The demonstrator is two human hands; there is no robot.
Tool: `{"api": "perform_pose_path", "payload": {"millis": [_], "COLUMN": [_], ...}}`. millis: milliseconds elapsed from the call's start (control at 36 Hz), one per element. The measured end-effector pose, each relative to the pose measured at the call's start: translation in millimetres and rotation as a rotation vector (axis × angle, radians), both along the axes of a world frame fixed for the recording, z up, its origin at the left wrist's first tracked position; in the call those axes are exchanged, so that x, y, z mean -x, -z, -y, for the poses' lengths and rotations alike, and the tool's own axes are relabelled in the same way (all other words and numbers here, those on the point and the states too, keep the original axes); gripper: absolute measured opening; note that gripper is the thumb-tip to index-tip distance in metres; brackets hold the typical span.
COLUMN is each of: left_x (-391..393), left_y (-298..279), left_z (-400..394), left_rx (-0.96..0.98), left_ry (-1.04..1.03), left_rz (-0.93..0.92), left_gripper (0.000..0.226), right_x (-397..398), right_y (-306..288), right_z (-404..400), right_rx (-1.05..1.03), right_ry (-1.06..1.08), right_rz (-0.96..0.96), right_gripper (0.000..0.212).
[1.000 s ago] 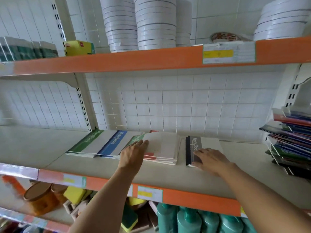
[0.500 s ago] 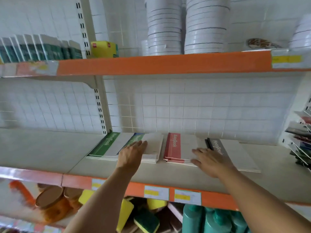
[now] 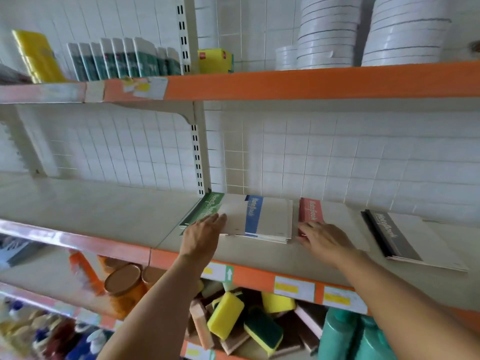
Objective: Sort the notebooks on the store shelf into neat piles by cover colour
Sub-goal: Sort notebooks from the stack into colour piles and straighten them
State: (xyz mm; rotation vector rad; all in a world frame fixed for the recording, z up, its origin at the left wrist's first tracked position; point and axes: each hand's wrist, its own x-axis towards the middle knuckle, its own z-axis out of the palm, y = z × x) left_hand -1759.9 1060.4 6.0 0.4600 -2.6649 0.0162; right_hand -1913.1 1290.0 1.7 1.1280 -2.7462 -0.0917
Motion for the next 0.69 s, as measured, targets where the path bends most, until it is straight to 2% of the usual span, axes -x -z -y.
{"api": "perform_pose_path", "payload": {"millis": [111,194,306,361,417,556,694], "left_x": [0.8,6.9,12.8,15.6,20.7,31.1,38.7], "left_y": [6.5,11.9,15.2,16.9,20.7,28.5,33.3], "left_z": [32.2,63.7,88.1,93.7,100.4,111.7,116.9], "left_rx": [0.015,0.126,0.109,0.013,0.007,-0.012,-0.037], "left_ry": [0.033,0.142,0.183,0.215,0.202,0.295,0.327], "left_rz": [-0.021,-0.019,-0.006,0.029,0.116,0.231,0.367], "left_gripper": [0.047,0.043,0.039,0.046,0.051,0.044,0.071], "right_x": [-6.6,-10.1,-13.6,-17.2,-20.6,-21.4,-14.8], "right_y": [-2.7,-2.1,4.1,7.4,10.1,15.3,21.4], "right_z": [28.4,51.9,80.3,91.1,99.2,109.2,111.3], "right_rx": [0.063,0.074,0.084,0.081,0.063,0.019,-0.018], "right_ry": [0.031,0.065,0.114,0.127,0.126,0.132,0.133], "right_rz": [0.024,0.046,0.07,0.079,0.078,0.076,0.085], "right_gripper": [0.041,0.043,0.045,0.045,0.045,0.043,0.043]}}
